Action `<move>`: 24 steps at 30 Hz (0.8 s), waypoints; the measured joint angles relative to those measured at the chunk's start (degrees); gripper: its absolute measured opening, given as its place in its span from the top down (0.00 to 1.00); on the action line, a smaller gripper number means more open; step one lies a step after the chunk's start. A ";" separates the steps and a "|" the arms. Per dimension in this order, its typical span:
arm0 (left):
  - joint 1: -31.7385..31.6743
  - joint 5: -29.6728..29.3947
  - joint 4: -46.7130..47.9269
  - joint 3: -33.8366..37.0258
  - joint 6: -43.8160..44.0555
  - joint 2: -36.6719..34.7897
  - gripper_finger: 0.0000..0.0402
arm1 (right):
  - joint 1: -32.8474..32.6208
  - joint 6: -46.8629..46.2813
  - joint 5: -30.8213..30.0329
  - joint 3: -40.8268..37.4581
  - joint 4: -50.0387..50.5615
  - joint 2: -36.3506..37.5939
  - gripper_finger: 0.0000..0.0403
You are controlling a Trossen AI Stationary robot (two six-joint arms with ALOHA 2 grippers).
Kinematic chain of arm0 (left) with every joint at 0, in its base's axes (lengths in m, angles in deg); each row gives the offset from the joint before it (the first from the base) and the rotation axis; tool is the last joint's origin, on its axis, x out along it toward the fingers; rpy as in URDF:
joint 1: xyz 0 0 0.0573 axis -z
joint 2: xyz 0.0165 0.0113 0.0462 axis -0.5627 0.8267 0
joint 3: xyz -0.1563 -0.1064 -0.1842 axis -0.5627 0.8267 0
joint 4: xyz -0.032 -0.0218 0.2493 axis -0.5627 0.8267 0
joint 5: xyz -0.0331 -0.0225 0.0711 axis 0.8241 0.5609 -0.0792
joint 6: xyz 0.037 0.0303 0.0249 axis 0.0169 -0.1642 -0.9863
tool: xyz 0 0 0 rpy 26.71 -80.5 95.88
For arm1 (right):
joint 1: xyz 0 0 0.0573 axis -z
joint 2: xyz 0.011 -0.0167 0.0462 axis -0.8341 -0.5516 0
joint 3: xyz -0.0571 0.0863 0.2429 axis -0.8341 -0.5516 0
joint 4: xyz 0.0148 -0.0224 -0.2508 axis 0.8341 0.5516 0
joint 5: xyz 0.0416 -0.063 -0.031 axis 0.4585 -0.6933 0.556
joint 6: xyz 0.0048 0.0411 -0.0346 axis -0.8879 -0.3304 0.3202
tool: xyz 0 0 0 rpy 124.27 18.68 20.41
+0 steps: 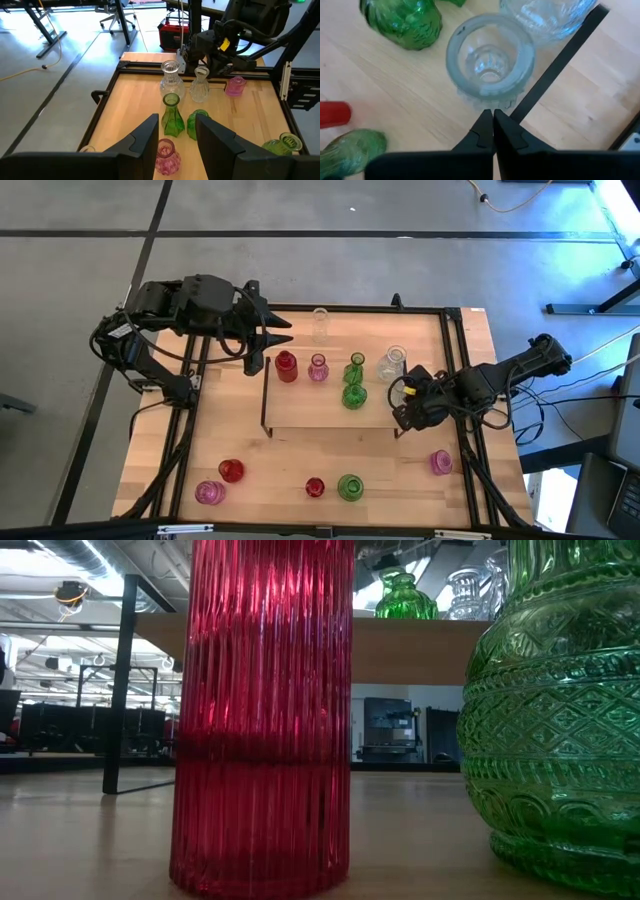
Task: Sort vases onto shelf
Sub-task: Put the bottom transparent vase on the shelf aligned with the other transparent vase, then put the transparent vase on the shelf aligned with the other transparent vases
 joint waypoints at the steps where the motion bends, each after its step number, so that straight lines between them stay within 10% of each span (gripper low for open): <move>1: 0.00 0.00 0.00 0.00 0.04 0.00 0.70 | 0.01 0.01 -0.49 0.00 0.00 -0.09 1.00; 24: 0.00 0.00 1.19 0.00 0.50 0.00 0.70 | 3.75 5.56 3.76 0.15 -1.94 -2.03 1.00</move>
